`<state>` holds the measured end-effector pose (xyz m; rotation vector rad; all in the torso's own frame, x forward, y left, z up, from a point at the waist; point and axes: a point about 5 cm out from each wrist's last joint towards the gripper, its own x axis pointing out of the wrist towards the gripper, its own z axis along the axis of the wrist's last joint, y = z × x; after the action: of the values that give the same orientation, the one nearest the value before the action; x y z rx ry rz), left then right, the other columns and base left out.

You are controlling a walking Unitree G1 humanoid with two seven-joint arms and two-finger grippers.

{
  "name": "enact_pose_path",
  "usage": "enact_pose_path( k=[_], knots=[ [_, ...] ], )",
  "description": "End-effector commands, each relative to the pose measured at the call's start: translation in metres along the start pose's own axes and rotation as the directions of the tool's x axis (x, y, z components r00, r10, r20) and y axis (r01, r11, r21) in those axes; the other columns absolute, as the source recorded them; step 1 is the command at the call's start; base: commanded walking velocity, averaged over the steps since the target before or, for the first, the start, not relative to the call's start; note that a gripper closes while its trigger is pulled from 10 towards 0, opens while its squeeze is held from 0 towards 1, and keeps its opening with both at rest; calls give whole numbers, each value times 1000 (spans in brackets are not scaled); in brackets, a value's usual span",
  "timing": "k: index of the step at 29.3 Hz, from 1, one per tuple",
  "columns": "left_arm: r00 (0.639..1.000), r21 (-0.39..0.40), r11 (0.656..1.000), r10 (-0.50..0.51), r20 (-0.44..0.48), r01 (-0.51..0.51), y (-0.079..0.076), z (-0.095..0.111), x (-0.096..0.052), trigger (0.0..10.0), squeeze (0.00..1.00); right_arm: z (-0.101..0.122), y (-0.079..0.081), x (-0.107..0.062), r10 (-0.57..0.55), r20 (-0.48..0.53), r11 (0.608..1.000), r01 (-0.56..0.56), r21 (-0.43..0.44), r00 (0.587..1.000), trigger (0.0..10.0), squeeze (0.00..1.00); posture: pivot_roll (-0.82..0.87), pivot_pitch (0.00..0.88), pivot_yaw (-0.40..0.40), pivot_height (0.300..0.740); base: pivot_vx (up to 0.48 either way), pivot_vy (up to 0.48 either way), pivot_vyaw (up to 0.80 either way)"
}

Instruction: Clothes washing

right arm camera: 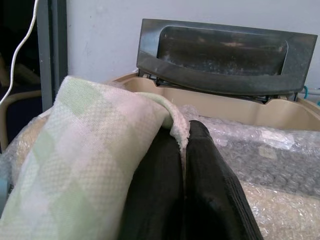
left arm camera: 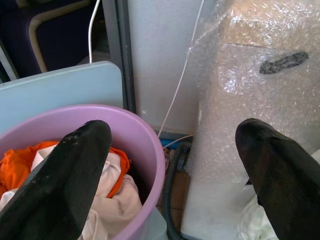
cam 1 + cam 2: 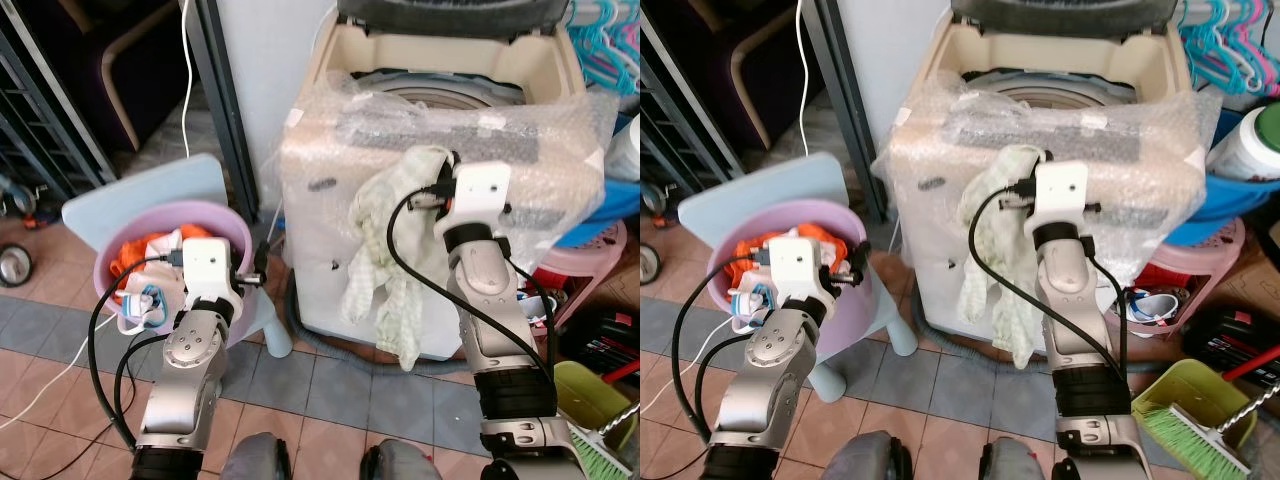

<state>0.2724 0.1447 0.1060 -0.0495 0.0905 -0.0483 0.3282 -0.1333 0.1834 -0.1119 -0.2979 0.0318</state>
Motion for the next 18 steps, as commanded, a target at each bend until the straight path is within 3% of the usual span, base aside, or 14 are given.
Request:
enact_pose_path(
  k=[1,3,5,6,10,18],
  knots=[
    [999,-20,999,-36,8,36,-6,2,-1,10000,0,9,-2,6,-4,41,1000,4,12,999,10000,0,-4,81,58,740,0,0,0],
    [999,-20,999,-41,7,41,-7,2,-1,10000,0,12,-2,8,1,53,1000,-1,5,999,10000,0,-3,84,58,740,0,0,0],
    [999,-21,998,-51,6,51,-9,1,-1,10000,0,22,-3,18,9,98,1000,-7,-26,995,10000,0,-10,89,63,740,261,0,0],
    [999,-22,998,-54,4,54,-10,1,-1,10000,0,35,-8,32,12,145,999,-6,-44,989,10000,0,-10,89,63,740,307,0,0],
    [999,-19,999,-50,-8,50,-9,-2,-1,10000,0,45,-16,43,9,170,998,1,-59,985,10000,0,-8,89,59,740,410,0,0],
    [999,-22,999,-47,-13,46,-9,-4,-3,10000,0,41,-16,39,31,183,997,-17,-73,983,10000,0,-10,90,57,740,480,0,0]
  ],
)
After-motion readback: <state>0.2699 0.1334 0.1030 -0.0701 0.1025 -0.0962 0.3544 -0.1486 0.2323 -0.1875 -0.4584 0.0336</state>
